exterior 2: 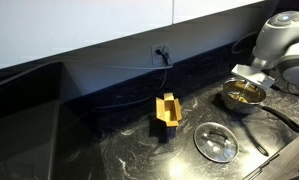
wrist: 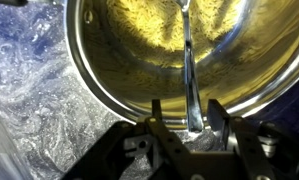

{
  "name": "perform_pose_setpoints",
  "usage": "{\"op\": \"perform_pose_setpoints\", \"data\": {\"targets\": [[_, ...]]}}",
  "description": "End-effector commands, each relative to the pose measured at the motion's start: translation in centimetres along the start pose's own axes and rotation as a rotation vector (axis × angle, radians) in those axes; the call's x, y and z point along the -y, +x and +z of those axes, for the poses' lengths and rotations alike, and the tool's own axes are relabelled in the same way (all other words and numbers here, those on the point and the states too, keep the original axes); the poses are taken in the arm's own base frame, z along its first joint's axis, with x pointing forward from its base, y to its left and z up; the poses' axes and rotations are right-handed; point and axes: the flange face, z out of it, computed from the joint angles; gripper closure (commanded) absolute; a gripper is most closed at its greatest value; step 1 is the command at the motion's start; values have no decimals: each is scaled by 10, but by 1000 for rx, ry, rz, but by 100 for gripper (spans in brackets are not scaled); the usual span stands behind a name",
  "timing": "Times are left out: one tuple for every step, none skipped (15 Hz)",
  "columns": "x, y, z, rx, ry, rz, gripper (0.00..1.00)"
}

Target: Put the fork inside the pot then close the pot.

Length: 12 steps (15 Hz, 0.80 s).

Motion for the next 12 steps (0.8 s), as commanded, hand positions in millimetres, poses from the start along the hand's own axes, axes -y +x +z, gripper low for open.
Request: {"op": "perform_pose_setpoints", "data": {"targets": [[6, 2, 2, 4, 17, 0, 47], [7, 2, 3, 3, 16, 0, 48], [7, 2, 4, 2, 15, -1, 48], [7, 2, 5, 2, 12, -1, 50], [7, 2, 6, 1, 11, -1, 55], [8, 2, 7, 1, 11, -2, 75], [8, 2, 7, 0, 11, -3, 77], [8, 1, 7, -2, 12, -4, 84], [8, 0, 5, -5, 15, -7, 93], [8, -1, 3, -8, 20, -9, 100], [8, -2, -2, -13, 26, -12, 100], [7, -3, -5, -17, 31, -16, 96]]}}
